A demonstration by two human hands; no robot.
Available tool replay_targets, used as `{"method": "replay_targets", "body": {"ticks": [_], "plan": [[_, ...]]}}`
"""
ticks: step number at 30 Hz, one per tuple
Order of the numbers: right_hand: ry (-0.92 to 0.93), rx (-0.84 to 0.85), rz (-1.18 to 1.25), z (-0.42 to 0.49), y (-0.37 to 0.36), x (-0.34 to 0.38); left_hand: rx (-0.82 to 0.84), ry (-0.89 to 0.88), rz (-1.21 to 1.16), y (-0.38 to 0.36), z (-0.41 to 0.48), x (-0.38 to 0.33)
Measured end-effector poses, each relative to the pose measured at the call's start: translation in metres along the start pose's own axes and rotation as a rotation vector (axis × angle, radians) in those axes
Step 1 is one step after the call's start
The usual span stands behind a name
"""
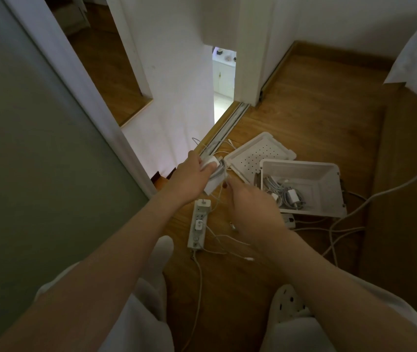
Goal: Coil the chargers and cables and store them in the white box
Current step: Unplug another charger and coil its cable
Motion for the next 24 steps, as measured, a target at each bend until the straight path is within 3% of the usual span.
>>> {"method": "replay_targets", "body": {"ticks": [8, 13, 17, 20, 24], "plan": [[0.138, 0.058, 0.023, -0.004, -0.021, 0.034, 0.058, 0.251, -0.480, -0.005, 0.008, 0.010], [0.153, 0.058, 0.062, -0.005, -0.025, 0.032, 0.321, 0.313, -1.126, -0.016, -0.005, -0.001], [0.175, 0.109, 0.305, -0.007, -0.030, 0.034, 0.453, 0.296, -1.455, -0.013, -0.005, -0.002], [0.237, 0.172, 0.319, -0.005, -0.028, 0.023, 0.672, 0.229, -1.456, -0.012, -0.011, -0.011], [0.204, 0.259, 0.262, -0.004, -0.030, -0.008, 0.910, 0.097, -1.204, -0.010, -0.024, -0.024]]}}
Point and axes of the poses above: each hand's wrist, its own z-axis towards the middle knuckle, its own y-axis out of the back of the hand, x = y × z, the point moved 7 cm from there along z, towards the middle knuckle, and after that the axes turned 13 degrees about y, right-handed, at the moved point
